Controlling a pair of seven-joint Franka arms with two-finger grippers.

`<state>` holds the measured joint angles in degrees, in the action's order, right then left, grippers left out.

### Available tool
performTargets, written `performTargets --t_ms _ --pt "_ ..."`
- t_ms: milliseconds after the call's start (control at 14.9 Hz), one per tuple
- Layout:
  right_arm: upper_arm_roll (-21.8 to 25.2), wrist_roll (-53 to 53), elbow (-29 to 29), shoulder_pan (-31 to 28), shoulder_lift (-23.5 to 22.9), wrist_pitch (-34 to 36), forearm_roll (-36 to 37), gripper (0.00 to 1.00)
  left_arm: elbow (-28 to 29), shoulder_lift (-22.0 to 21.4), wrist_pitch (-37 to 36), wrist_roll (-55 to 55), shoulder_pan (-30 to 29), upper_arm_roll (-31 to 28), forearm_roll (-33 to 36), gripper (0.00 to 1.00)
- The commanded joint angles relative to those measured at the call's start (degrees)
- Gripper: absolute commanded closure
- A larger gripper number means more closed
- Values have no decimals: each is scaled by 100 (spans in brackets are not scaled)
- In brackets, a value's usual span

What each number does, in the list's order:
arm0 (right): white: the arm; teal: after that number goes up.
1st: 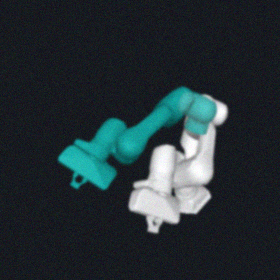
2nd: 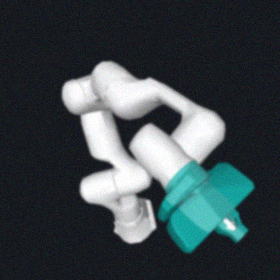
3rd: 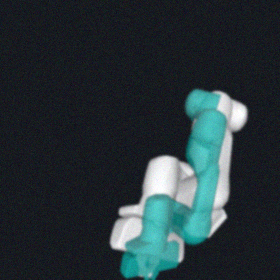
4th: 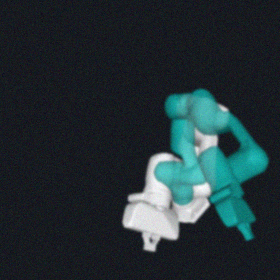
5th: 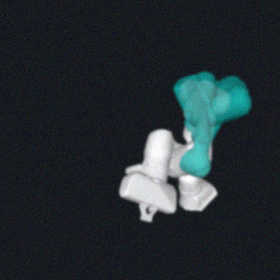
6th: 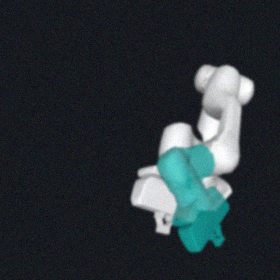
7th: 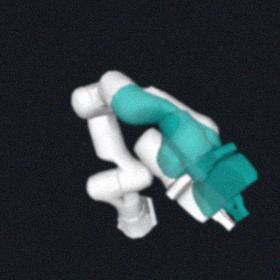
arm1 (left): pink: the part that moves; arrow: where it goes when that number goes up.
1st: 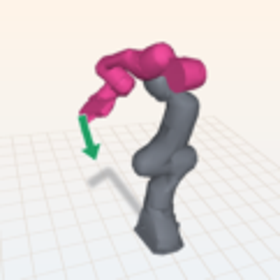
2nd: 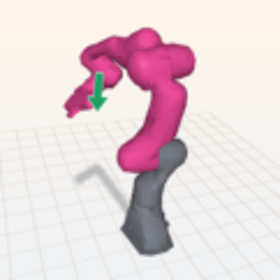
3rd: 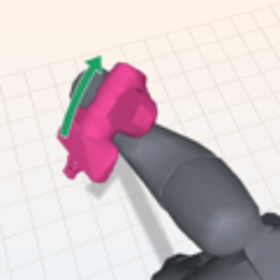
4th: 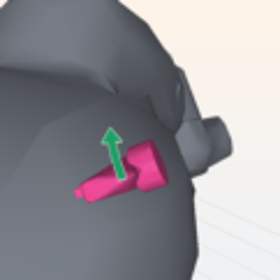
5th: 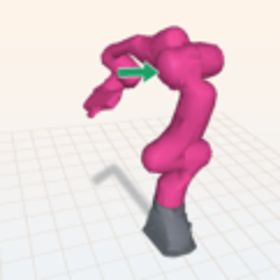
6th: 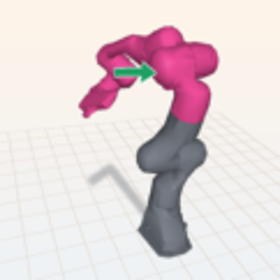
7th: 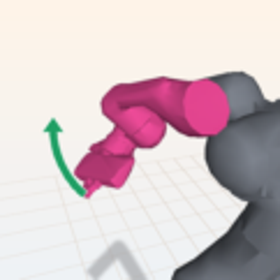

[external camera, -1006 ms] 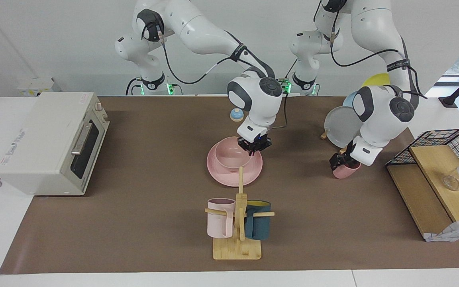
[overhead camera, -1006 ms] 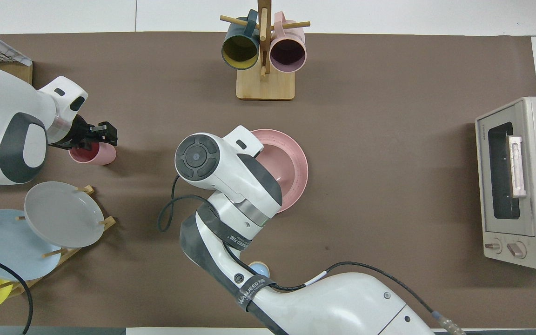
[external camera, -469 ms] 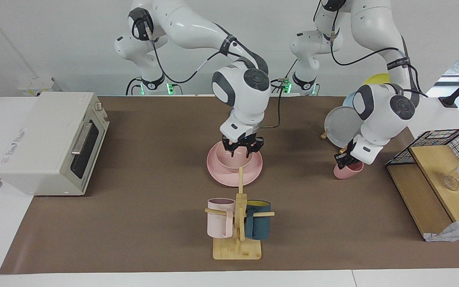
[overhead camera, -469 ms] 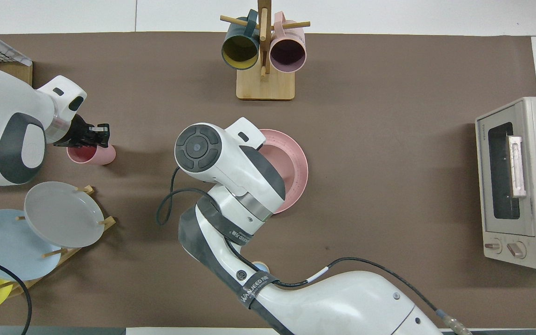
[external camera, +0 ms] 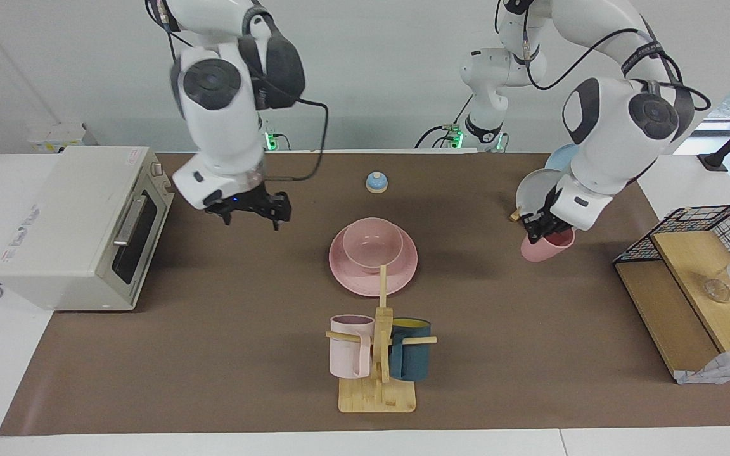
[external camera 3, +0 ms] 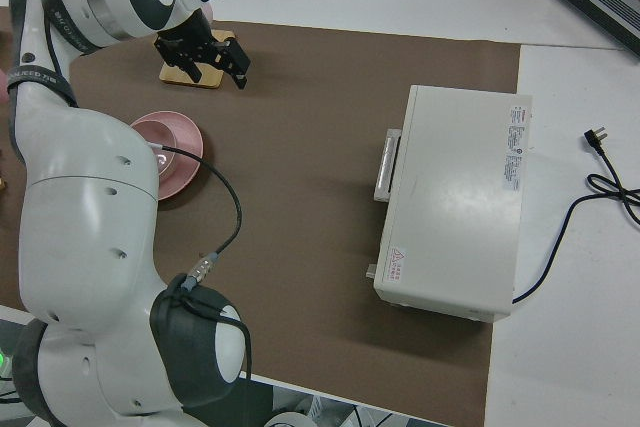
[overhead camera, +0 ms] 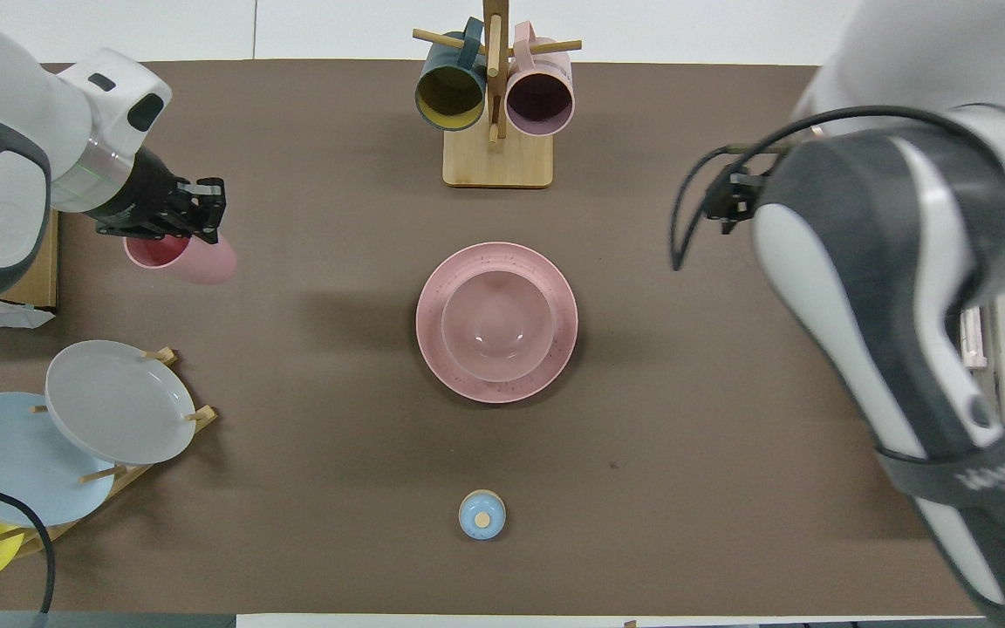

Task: Organize tableware
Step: 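Release the bowl with the right gripper while the left gripper lifts the cup, then carry the pink cup with the left gripper over the bowl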

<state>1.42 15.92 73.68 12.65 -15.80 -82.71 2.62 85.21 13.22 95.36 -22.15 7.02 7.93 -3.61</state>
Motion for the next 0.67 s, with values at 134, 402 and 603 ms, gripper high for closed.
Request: performTargets --t_ms 134,402,603 --pt "-37 -694 785 -772 953 299 -121 0 -751 348 51 -2440 1352 -72 -52 100" --pt "-11 -1134 1798 -913 1553 98 -112 0 -751 602 649 -3240 2108 -72 -52 100" --pt "104 -1241 2168 -949 1782 -316 -112 0 -620 725 1028 -3567 2435 -72 -17 100"
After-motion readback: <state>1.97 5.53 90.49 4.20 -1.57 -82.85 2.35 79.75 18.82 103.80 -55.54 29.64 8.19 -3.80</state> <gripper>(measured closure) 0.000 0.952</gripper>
